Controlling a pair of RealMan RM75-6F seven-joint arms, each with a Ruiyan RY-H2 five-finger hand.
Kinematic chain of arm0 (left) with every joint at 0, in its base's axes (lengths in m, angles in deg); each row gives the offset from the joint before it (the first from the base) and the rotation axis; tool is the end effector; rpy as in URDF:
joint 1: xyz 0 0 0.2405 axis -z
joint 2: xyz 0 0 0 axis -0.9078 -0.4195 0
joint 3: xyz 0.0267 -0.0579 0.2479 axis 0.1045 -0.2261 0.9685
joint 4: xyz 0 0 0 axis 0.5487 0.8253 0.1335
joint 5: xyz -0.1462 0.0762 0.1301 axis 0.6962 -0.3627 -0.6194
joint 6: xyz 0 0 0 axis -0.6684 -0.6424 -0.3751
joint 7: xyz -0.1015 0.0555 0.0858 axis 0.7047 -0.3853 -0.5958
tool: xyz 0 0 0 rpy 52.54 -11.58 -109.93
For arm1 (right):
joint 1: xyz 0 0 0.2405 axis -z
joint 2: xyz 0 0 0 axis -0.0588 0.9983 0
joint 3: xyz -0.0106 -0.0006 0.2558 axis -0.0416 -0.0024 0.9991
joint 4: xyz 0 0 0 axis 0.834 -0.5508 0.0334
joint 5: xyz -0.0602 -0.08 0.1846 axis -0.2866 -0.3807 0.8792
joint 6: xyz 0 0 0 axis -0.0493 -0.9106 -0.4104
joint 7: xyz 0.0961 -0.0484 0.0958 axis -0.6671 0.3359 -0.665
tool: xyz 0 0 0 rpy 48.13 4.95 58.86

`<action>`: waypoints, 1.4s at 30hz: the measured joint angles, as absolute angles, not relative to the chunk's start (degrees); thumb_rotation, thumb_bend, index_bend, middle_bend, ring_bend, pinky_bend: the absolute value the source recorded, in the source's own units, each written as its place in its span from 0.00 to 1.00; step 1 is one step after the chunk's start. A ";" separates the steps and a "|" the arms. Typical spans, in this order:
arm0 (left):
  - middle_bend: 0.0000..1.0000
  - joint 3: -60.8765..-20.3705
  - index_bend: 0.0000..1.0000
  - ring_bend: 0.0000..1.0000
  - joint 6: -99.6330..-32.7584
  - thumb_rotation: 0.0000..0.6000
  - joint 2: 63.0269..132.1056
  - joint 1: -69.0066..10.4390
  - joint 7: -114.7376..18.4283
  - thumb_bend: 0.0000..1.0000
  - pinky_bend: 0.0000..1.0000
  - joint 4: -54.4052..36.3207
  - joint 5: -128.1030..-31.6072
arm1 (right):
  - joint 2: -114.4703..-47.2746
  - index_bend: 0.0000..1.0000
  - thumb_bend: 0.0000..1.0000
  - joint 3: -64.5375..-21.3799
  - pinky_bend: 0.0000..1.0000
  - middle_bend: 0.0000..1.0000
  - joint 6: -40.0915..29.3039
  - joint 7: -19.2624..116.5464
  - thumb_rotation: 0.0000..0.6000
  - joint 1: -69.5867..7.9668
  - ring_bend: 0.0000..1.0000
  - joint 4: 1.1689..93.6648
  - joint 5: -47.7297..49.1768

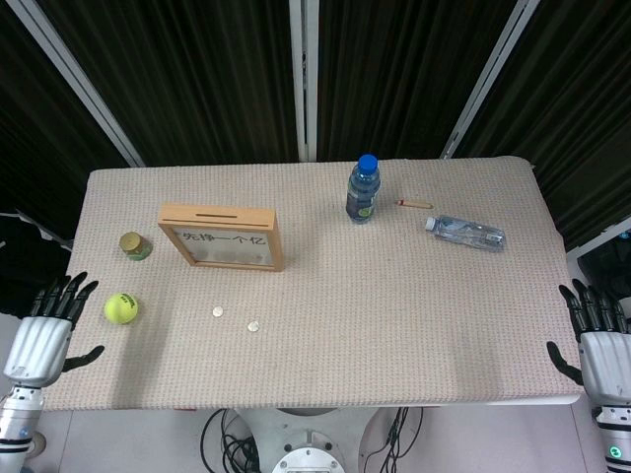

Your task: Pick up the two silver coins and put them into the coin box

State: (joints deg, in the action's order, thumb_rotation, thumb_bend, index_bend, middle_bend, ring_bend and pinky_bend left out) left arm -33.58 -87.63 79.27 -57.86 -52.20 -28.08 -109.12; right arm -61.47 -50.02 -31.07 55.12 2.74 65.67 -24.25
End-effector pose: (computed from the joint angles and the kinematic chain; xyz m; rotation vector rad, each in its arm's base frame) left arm -0.2961 0.1875 0.1491 -1.5079 -0.7930 -0.9082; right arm -0.3137 -0.1589 0.1697 1.3496 -0.8062 0.8515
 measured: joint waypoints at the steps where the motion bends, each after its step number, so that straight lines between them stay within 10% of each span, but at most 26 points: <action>1: 0.02 -33.57 0.09 0.00 -87.59 1.00 79.22 -57.88 -52.23 0.09 0.03 -28.11 -109.06 | -61.51 0.00 0.24 -49.99 0.00 0.00 -30.96 55.06 1.00 2.71 0.00 65.61 -24.18; 24: 0.03 -31.37 0.09 0.00 -83.33 1.00 80.85 -55.13 -51.14 0.09 0.07 -29.85 -113.70 | -60.34 0.00 0.24 -48.82 0.00 0.00 -30.85 53.93 1.00 2.44 0.00 65.85 -23.04; 42: 0.09 -32.81 0.23 0.00 -76.01 1.00 95.11 -48.95 -57.85 0.15 0.14 -20.40 -113.01 | -60.33 0.00 0.25 -49.09 0.00 0.00 -30.68 51.49 1.00 2.87 0.00 64.21 -22.54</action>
State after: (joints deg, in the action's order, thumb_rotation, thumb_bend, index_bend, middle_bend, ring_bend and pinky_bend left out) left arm -32.81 -76.01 95.11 -48.95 -57.85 -20.40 -113.01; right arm -60.33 -49.09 -30.68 51.49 2.87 64.21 -22.54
